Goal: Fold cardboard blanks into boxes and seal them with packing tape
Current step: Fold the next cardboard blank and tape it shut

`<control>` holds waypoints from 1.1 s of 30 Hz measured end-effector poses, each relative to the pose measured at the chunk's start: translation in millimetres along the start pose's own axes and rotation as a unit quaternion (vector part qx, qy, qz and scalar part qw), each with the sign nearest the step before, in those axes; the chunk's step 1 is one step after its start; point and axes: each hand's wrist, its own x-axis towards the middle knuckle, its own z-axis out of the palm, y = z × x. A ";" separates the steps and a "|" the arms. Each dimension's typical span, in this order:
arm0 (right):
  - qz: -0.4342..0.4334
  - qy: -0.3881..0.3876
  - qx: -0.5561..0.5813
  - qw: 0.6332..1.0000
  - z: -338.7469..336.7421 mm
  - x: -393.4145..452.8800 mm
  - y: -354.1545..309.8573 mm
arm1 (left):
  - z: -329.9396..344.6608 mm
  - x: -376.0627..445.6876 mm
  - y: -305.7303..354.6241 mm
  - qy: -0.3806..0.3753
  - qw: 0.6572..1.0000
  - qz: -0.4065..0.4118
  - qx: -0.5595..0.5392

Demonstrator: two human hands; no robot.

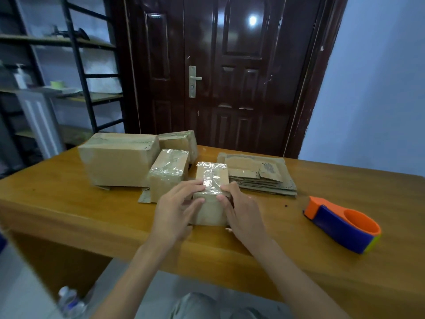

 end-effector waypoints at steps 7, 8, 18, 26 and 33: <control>0.027 -0.001 0.022 0.999 17.2 14.9 -1.9 | -5.5 13.7 -17.2 -0.015 1.000 -0.014 0.020; 0.032 -0.005 0.024 0.999 18.9 16.5 -2.8 | -5.6 15.0 -19.0 -0.015 1.000 -0.011 0.023; 0.151 -0.142 0.190 0.960 -30.8 37.3 9.6 | -3.5 35.6 6.0 0.019 0.991 -0.042 0.129; 0.180 -0.182 -0.210 0.944 -68.7 88.1 105.2 | 89.8 52.7 69.7 -0.070 0.973 0.145 0.167; 0.182 -0.256 -0.245 0.917 -56.7 86.5 142.5 | 149.9 34.7 50.4 -0.157 0.974 0.042 0.160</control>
